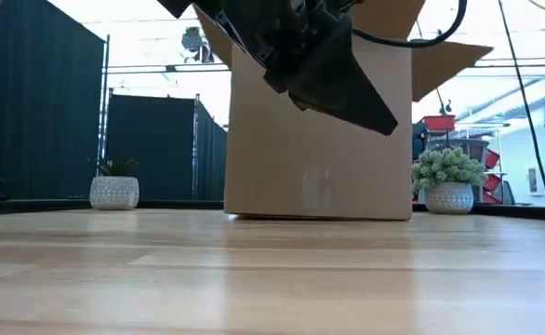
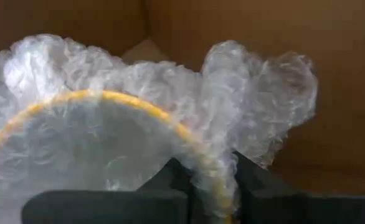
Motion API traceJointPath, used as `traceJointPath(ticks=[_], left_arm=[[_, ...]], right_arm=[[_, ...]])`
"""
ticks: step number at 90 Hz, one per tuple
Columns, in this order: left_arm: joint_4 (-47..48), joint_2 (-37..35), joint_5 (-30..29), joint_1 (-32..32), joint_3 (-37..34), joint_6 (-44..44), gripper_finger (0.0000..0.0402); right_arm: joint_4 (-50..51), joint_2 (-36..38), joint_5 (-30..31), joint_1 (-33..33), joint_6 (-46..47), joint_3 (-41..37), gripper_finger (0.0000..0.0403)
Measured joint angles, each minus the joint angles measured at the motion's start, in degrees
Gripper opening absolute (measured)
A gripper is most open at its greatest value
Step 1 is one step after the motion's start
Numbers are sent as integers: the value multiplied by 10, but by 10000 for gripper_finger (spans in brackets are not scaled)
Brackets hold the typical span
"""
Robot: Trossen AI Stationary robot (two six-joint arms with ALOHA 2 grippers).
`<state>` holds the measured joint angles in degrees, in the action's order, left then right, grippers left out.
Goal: Wrap mug
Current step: Put the wrapped orange mug into the cardboard box, then return to Home Position
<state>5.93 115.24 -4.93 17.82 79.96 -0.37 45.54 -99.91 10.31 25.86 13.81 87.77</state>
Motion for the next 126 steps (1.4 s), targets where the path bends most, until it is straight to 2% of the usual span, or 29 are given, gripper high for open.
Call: traceJointPath(ticks=[11, 27, 44, 59, 85, 99, 113, 126], left_arm=[[0, 0, 0, 1, 0, -1, 2], [2, 0, 0, 1, 0, -1, 2], [12, 0, 0, 3, 0, 0, 2], [10, 0, 0, 6, 0, 0, 2], [21, 0, 0, 6, 0, 1, 2], [47, -1, -1, 6, 0, 1, 2], [95, -36, -29, 12, -1, 1, 2], [130, -80, -44, 18, -1, -4, 2]], right_arm=[[-42, -4, -16, -16, 60, -2, 56], [-51, -27, -23, -22, 53, -1, 116], [-27, -27, -13, -14, 27, 7, 186], [39, 13, -29, -22, 18, 66, 218], [177, 75, -16, -47, 2, 193, 226], [237, 133, -16, -88, -2, 215, 226], [248, 225, -13, -152, 13, 173, 213], [189, 321, 7, -229, 43, 56, 181]])
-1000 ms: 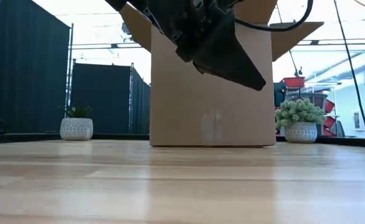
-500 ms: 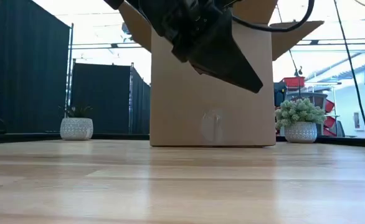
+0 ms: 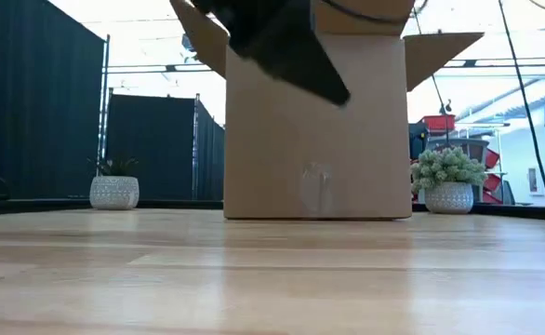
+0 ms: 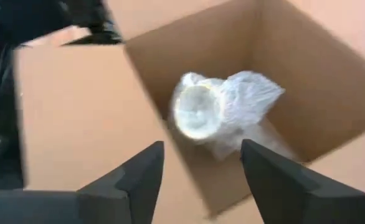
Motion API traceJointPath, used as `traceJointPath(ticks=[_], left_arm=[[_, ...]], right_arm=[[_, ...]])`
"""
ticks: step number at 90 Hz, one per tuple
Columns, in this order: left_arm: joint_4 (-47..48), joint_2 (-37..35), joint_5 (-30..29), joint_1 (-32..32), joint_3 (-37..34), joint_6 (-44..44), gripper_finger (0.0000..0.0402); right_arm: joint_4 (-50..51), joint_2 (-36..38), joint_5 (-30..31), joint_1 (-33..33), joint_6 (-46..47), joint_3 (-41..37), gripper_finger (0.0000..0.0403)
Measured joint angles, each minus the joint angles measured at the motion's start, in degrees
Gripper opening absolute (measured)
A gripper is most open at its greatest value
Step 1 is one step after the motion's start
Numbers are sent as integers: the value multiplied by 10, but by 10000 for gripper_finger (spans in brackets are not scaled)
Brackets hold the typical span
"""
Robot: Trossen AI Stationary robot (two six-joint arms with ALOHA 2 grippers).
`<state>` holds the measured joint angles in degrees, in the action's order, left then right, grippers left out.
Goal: Wrap mug
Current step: Return to Home Position
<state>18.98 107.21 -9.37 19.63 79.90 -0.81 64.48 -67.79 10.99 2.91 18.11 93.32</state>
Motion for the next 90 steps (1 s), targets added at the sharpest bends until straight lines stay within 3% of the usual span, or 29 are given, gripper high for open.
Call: traceJointPath(ticks=[20, 37, 49, 61, 90], left_arm=[[46, -79, -20, 8, 0, -11, 2], [92, -155, -27, 11, -8, -15, 2], [91, -215, -27, 11, -55, -5, 2], [80, -280, -35, 10, -109, 20, 2], [84, -420, -67, 38, -201, 87, 2]], right_arm=[[-154, 137, 13, -94, 34, -236, 101], [-314, 241, 13, -126, 20, -412, 17], [-424, 299, 13, -128, -11, -513, 8], [-449, 335, 0, -128, -45, -556, 7], [-455, 411, -74, -128, -77, -555, 1]])
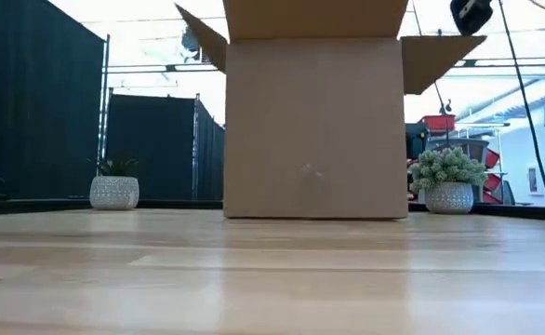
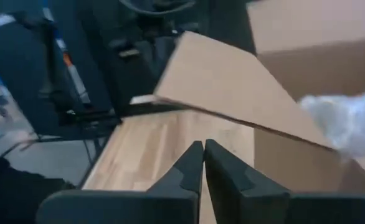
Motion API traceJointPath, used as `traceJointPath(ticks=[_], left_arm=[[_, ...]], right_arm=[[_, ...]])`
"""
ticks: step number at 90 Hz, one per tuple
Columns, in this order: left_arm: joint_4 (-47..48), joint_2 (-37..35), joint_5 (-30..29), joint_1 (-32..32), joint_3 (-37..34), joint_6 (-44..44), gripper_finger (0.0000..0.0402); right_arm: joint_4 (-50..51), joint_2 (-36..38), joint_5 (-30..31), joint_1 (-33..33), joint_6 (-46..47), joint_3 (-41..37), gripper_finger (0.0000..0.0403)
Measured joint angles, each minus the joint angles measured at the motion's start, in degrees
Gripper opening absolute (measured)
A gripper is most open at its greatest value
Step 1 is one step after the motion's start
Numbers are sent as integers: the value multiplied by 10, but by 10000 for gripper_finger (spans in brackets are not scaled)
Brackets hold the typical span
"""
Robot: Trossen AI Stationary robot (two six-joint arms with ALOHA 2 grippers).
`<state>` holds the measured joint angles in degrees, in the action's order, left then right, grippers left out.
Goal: Wrap mug
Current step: Return to Home Position
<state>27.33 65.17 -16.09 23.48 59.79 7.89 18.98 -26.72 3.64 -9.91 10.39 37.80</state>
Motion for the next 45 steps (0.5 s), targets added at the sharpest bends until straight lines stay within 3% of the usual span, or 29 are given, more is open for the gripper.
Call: traceJointPath(ticks=[14, 28, 45], left_arm=[[-16, -79, -39, 22, -66, 26, 2], [-66, -171, -51, 33, -150, 23, 2], [-40, -232, -61, 32, -209, 30, 2]], right_arm=[[32, 51, -11, 0, 42, -20, 1], [-39, 95, -4, 0, 40, -89, 1], [22, 105, 107, 1, 65, -139, 3]])
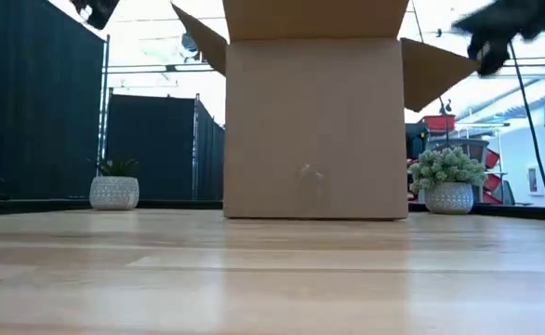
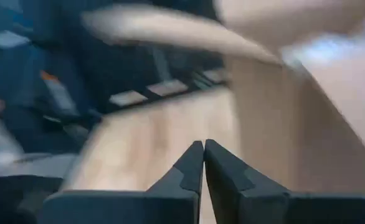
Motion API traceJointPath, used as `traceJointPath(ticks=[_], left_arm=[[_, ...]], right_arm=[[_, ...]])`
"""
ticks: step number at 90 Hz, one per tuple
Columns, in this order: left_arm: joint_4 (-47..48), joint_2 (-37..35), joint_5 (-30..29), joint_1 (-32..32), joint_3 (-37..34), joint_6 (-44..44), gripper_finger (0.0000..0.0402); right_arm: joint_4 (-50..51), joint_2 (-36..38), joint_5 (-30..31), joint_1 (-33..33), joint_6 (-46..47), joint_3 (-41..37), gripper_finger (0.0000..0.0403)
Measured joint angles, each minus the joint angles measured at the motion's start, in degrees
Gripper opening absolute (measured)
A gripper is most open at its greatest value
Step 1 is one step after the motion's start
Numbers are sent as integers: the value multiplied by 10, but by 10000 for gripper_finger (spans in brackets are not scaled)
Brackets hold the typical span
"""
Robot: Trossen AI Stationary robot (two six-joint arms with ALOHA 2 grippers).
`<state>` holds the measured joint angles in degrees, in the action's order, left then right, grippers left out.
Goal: Wrap mug
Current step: Return to Home Position
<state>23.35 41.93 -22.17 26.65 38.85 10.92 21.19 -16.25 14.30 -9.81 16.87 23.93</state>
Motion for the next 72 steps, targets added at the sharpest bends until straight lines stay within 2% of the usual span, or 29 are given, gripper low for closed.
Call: traceJointPath(ticks=[6, 13, 25, 36, 49, 55, 72], left_arm=[[40, -10, -18, 0, -2, -22, 2], [54, -11, -21, 0, -2, 16, 2], [47, -10, 5, 1, -28, 21, 2], [-2, -11, 16, -2, -82, 21, 2], [-106, -20, 72, -9, -141, 2, 2], [-140, -27, 75, -19, -159, -3, 2], [-160, -73, 84, -58, -194, -12, 2]], right_arm=[[15, -3, 8, 0, 34, -8, 3], [-12, -3, 9, 0, 60, -28, 3], [-101, -3, -18, -1, -13, -90, 3], [-204, -3, -26, 5, -52, -148, 4], [-297, -2, -55, 13, -86, -184, 4], [-305, -2, -54, 24, -95, -190, 4], [-314, 14, -65, 65, -103, -219, 4]])
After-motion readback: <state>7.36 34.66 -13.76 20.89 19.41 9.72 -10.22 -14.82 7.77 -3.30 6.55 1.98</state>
